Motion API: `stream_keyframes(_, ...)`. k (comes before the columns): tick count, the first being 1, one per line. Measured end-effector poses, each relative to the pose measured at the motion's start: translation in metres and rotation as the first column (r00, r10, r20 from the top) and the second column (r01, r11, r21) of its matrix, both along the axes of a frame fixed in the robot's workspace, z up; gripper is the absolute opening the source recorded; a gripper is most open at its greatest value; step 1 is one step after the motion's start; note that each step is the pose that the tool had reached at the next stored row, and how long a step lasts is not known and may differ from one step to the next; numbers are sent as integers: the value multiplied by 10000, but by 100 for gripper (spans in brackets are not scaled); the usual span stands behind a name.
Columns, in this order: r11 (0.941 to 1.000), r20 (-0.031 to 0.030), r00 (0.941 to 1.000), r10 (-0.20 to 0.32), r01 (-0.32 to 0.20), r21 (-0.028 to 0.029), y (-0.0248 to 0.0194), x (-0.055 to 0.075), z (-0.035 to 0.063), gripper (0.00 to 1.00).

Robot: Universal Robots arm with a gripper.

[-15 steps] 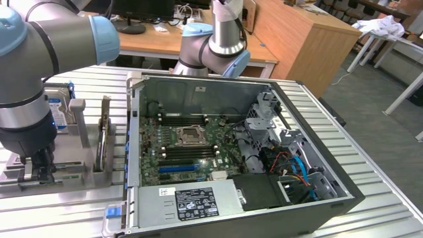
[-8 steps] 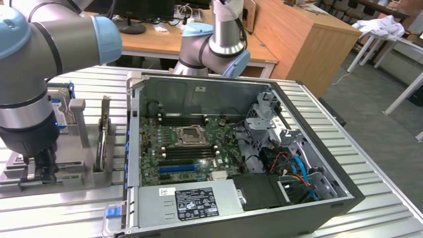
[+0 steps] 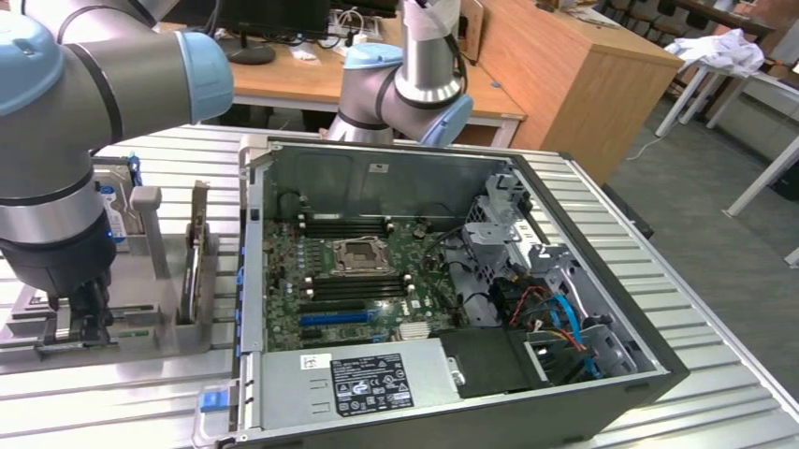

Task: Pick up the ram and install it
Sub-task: 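Pick up the ram and move it above insertion slot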

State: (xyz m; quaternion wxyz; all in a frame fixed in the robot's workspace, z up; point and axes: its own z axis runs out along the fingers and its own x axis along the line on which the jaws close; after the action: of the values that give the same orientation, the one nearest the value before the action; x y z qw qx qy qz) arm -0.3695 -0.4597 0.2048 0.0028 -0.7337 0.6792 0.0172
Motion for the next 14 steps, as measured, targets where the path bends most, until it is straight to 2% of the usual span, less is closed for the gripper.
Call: stream_keyframes(14, 9997, 1, 9997, -263, 263, 2, 0, 1, -2, 30)
